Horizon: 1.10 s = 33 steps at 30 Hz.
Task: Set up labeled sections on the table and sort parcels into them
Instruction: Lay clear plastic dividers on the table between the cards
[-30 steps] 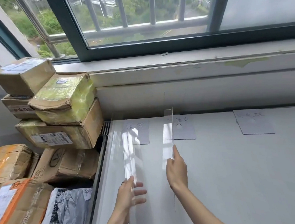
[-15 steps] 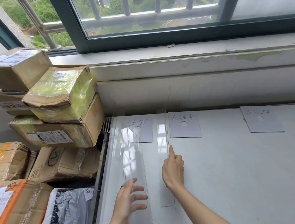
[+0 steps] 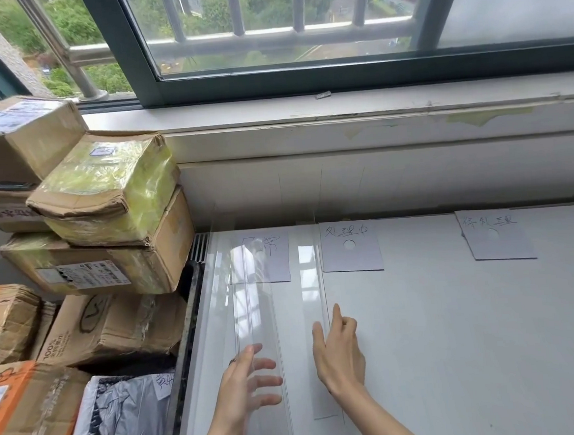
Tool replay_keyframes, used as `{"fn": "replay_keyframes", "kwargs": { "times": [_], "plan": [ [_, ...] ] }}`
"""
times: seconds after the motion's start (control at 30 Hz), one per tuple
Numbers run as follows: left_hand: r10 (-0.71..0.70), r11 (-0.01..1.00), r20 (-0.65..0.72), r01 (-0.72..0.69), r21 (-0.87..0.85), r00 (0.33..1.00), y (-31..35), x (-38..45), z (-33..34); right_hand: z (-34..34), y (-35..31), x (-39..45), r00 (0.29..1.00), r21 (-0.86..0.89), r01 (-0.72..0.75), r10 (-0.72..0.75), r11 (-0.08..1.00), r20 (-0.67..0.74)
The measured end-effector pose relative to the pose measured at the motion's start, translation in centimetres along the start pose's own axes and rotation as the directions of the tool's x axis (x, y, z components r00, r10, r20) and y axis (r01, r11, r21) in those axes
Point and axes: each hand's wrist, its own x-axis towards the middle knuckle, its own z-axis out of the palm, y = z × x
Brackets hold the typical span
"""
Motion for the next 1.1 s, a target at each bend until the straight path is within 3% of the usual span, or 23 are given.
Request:
{"fn": "replay_keyframes", "kwargs": {
  "times": [0.07,0.13,0.2,0.33,0.43,0.57,0.83,1.0,1.03,1.1],
  "plan": [
    [0.004,1.000,0.007,-0.004,0.003,1.000,0.0,-0.1,0.2,-0.4,0.1,-0.3,0.995,0.078,0.054,-0.048,0.995,-0.083],
    [0.008,1.000,0.015,-0.008,-0.004,1.000,0.1,-0.1,0.3,-1.1,0.3,0.5,0.964,0.166,0.120,-0.075,0.979,-0.254],
    [0.017,1.000,0.020,-0.017,-0.005,1.000,0.2,0.0,0.3,-1.8,0.7,2.9,0.932,0.134,0.146,-0.091,0.980,-0.351],
    [0.030,0.999,0.034,-0.030,-0.011,0.999,0.6,0.4,0.8,-3.1,1.9,8.6,0.968,-0.260,0.174,-0.214,0.950,-0.134],
    [0.041,0.999,0.046,-0.041,-0.010,0.998,0.9,0.8,1.6,-3.3,2.1,11.6,0.974,-0.429,0.209,-0.228,0.879,0.007],
    [0.036,0.999,0.053,-0.036,-0.003,0.998,1.1,1.6,3.2,-3.2,2.7,12.8,0.975,-0.495,0.220,-0.195,0.840,0.103],
    [0.028,1.000,0.086,-0.028,-0.005,0.996,1.9,2.3,6.1,-4.1,4.3,12.9,0.971,-0.496,0.237,-0.213,0.835,0.105],
    [0.036,0.999,0.092,-0.036,0.001,0.995,2.2,2.3,6.8,-4.9,3.3,11.9,0.969,-0.376,0.218,-0.244,0.901,-0.025],
    [0.039,0.999,0.096,-0.040,0.002,0.995,2.4,2.3,7.0,-5.2,2.7,11.1,0.969,-0.249,0.200,-0.228,0.948,-0.090],
    [0.045,0.999,0.101,-0.045,-0.007,0.994,2.7,2.2,7.4,-6.4,1.3,8.6,0.984,0.165,0.128,-0.105,0.978,-0.141]
  ]
}}
